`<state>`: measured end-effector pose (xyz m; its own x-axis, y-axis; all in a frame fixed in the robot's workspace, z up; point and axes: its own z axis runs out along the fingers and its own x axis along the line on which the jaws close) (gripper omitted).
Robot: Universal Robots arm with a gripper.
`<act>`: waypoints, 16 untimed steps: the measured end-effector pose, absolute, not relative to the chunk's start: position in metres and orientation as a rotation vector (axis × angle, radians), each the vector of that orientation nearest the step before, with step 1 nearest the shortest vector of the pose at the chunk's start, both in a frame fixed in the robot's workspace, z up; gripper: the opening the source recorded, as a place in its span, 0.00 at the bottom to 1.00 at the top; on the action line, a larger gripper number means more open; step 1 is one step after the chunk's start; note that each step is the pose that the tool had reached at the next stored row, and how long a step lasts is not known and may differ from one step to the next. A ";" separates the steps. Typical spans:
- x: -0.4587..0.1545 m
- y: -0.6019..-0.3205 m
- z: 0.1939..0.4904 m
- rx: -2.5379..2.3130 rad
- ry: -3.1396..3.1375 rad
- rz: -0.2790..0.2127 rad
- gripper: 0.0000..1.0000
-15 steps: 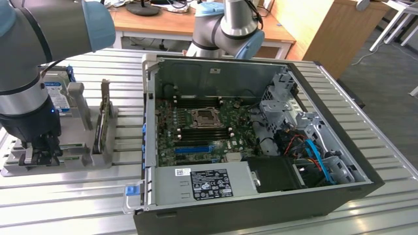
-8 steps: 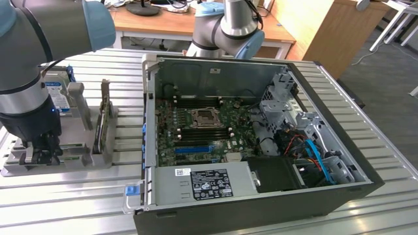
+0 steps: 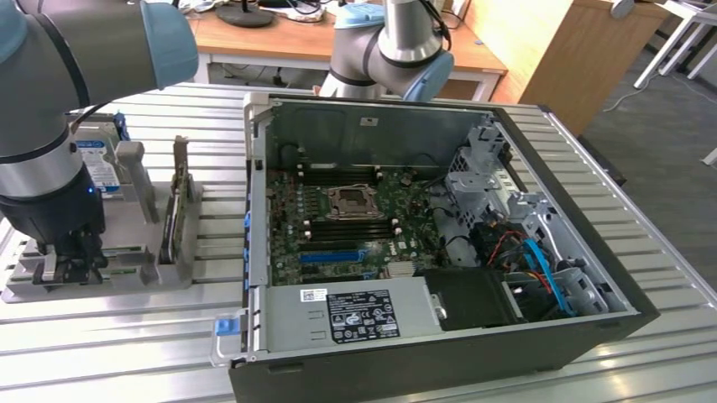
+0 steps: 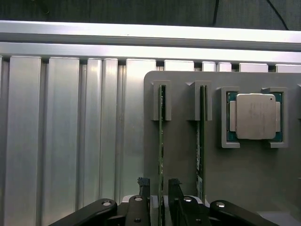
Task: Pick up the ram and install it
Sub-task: 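Pick up the ram and move it above insertion slot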
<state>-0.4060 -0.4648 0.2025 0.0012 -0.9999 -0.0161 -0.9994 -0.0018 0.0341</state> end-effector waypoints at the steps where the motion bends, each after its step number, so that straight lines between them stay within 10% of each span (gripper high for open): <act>1: -0.406 -0.465 0.202 2.214 -2.211 -0.055 0.30; 16: -0.406 -0.463 0.202 2.214 -2.210 -0.055 0.30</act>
<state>-0.4060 -0.4631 0.2018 0.0014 -0.9999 -0.0162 -0.9994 -0.0019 0.0338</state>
